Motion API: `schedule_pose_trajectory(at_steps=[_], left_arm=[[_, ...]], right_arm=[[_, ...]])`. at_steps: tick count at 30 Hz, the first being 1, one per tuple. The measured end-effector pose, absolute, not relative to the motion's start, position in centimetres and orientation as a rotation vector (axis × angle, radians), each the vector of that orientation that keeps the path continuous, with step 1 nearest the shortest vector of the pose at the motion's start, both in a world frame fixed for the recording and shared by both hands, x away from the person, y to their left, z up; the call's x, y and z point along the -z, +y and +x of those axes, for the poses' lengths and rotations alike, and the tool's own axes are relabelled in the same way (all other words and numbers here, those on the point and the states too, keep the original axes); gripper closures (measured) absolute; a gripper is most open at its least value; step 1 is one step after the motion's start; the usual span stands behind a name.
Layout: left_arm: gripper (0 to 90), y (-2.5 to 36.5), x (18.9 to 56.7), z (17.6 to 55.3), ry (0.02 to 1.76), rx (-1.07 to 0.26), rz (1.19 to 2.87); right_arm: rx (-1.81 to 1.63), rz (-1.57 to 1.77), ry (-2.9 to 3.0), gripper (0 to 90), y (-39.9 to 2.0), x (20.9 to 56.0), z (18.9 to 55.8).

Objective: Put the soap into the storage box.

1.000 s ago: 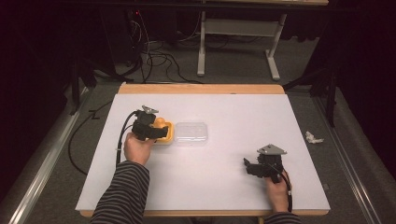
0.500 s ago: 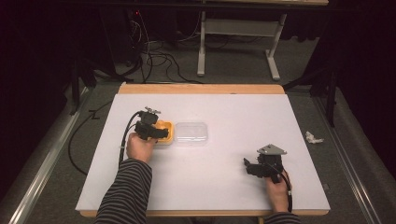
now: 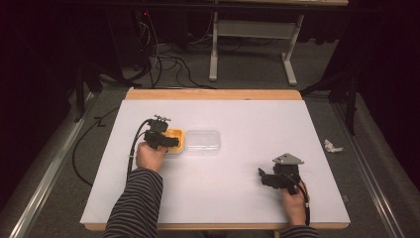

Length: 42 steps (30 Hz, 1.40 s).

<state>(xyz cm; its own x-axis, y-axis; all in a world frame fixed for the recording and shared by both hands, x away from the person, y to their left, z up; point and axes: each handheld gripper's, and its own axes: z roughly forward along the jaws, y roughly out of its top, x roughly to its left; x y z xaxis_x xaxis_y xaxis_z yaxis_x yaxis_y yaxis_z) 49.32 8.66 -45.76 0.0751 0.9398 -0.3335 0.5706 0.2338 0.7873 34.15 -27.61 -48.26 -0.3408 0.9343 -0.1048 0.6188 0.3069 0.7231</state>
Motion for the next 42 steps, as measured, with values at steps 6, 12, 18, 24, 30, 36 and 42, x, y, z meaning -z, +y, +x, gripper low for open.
schedule_pose_trajectory(at_steps=[6,12,18,24,30,36,42], left_arm=[[26.8,8.5,46.2,49.4,1.592,-0.529,1.464],[23.4,8.8,45.9,49.4,1.598,-0.507,1.422],[20.0,9.2,45.4,48.9,1.582,-0.534,1.394],[18.2,9.5,44.6,48.4,1.553,-0.534,1.364],[18.1,9.8,43.8,47.7,1.529,-0.519,1.331],[18.1,9.9,43.1,46.7,1.486,-0.506,1.323],[18.2,9.7,42.2,45.7,1.444,-0.491,1.306]], right_arm=[[-0.8,1.374,2.061,16.6,-27.6,48.3,34.1],[-0.8,1.373,2.061,16.6,-27.6,48.3,34.1],[-0.801,1.375,2.061,16.6,-27.6,48.3,34.2],[-0.802,1.376,2.062,16.6,-27.6,48.3,34.2],[-0.806,1.378,2.06,16.6,-27.6,48.3,34.2],[-0.805,1.377,2.062,16.6,-27.7,48.3,34.2],[-0.805,1.379,2.062,16.6,-27.7,48.3,34.2]])
